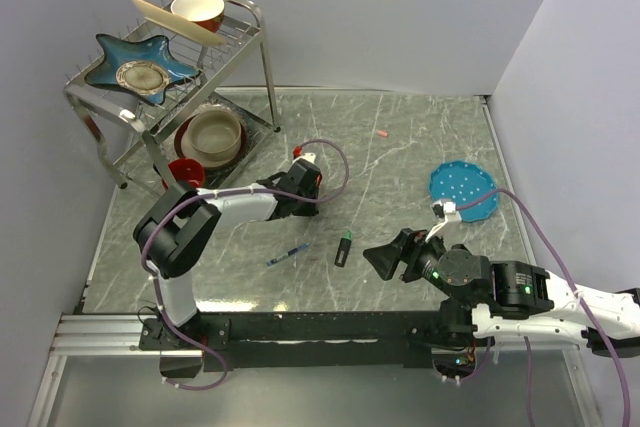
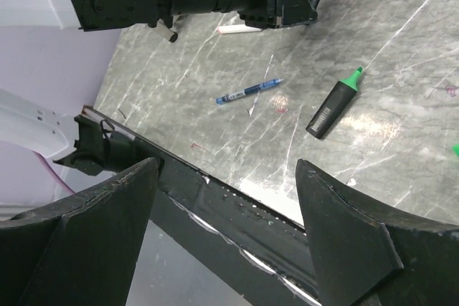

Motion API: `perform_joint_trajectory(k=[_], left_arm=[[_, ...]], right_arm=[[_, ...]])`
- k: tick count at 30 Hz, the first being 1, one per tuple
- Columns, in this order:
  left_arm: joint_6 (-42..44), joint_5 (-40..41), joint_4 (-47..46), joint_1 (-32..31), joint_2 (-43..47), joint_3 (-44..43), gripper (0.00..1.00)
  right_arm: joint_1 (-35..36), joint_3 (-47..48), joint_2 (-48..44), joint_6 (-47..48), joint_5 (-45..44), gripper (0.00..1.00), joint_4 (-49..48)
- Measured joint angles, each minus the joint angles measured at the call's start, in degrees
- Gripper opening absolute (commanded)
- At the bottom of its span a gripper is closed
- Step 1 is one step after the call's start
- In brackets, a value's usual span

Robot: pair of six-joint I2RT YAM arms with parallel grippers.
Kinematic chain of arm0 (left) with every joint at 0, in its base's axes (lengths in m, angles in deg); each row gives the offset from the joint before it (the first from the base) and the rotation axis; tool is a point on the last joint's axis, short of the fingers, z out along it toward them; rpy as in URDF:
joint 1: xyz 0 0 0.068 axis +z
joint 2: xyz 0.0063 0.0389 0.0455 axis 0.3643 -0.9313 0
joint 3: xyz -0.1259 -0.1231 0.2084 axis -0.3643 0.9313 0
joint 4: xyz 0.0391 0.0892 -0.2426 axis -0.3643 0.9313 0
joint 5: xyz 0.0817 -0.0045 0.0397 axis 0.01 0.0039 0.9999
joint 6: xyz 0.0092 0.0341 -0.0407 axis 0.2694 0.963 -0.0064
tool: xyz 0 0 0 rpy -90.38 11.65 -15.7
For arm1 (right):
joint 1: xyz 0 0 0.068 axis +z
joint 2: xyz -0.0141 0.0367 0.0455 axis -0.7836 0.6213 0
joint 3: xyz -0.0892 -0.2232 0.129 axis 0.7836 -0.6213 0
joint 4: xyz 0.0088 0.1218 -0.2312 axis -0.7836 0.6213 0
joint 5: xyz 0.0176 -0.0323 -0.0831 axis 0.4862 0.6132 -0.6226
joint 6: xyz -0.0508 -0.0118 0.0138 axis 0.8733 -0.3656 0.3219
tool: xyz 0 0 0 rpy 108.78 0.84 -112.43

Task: Insert the pens into the pen caps

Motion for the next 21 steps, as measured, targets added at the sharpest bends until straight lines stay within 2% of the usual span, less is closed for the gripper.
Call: perform_joint_trajectory(k=[3,10,11,12,14,17,21], left_arm=[[-0.37,0.2,-0.2,-0.04,-0.13,-0.02,0.34],[-1.79,0.39,-1.73,-0.26,1.18,1.49,0.49],[-1.86,0.42,-1.53,-0.31,1.99,1.84,0.57],[-1.95,0.42,-1.36,-0.35,3.17,2.34,0.72],[-2.23,0.74,-0.92,-0.44,7.17,3.85,0.88],[-3.23,0.9,-0.59,-0.55,16.33,7.06,0.98],[-3.58,1.16,0.72,-0.61,30.99,9.94,0.99]], right_arm=[[0.0,0.0,0.04,0.44,0.13,0.84,0.02],[0.0,0.0,0.42,-0.76,0.85,0.83,-0.35],[0.0,0.0,0.81,-1.6,0.52,0.82,-0.09],[0.0,0.0,1.29,-2.36,0.17,0.81,0.15],[0.0,-0.09,2.36,-3.8,-0.42,0.8,0.46],[0.0,-0.9,3.72,-6.47,-1.55,0.8,0.46],[-0.15,-1.01,7.96,-9.75,-4.37,0.8,1.29]])
